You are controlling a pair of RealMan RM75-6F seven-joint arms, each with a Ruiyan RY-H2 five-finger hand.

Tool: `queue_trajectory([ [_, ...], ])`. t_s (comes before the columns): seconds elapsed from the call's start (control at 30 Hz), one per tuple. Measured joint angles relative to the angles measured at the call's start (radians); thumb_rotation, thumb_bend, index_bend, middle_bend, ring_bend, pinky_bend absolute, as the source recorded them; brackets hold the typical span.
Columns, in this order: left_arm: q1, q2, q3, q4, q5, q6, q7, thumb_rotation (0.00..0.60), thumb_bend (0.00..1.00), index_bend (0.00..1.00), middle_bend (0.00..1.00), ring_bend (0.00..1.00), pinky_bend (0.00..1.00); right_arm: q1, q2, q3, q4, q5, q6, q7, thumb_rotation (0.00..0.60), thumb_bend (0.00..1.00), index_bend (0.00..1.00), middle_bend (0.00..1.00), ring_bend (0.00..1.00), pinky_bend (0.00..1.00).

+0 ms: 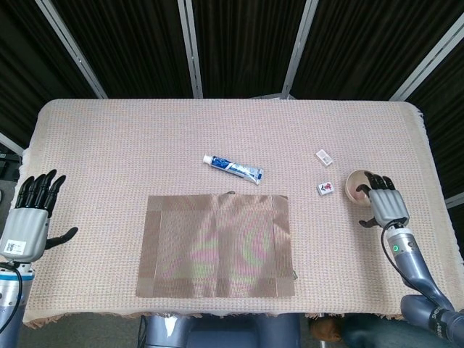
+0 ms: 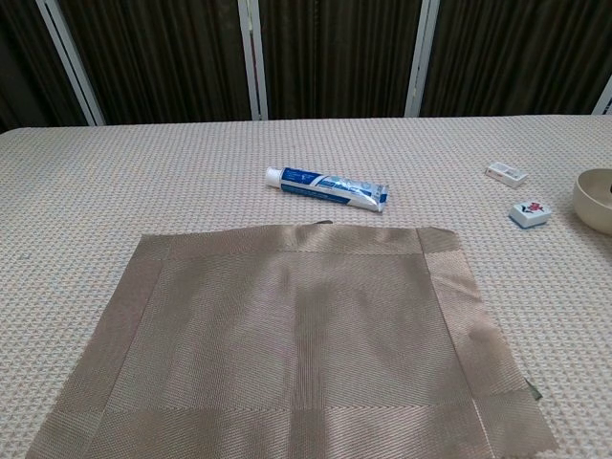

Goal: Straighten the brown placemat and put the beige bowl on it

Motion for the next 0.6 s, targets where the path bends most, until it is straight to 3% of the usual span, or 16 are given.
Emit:
queue_trajectory([
  [0.13,-0.001,-0.005,-0.003,0.007,0.002,-0.01,-0.004,0.6,0.0,0.0,0.0,0.0,0.0,0.021,-0.054,-0.01,0.109,-0.009,-0.025,0.018,0.6,0.15,0.37,0.0,0.0,0.0],
  [0.33,-0.002,-0.01,-0.01,0.013,0.001,-0.023,-0.01,0.6,0.0,0.0,0.0,0.0,0.0,0.044,-0.128,-0.024,0.244,-0.036,-0.047,0.076,0.6,0.3,0.59,0.0,0.0,0.0],
  [0.47,-0.001,-0.01,-0.014,0.015,0.0,-0.026,-0.013,0.6,0.0,0.0,0.0,0.0,0.0,0.052,-0.168,-0.032,0.307,-0.067,-0.036,0.127,0.6,0.32,0.72,0.0,0.0,0.0],
  [0.6,0.001,-0.008,-0.016,0.014,0.001,-0.029,-0.018,0.6,0.0,0.0,0.0,0.0,0.0,0.05,-0.19,-0.04,0.342,-0.103,0.015,0.159,0.6,0.33,0.75,0.0,0.0,0.0],
])
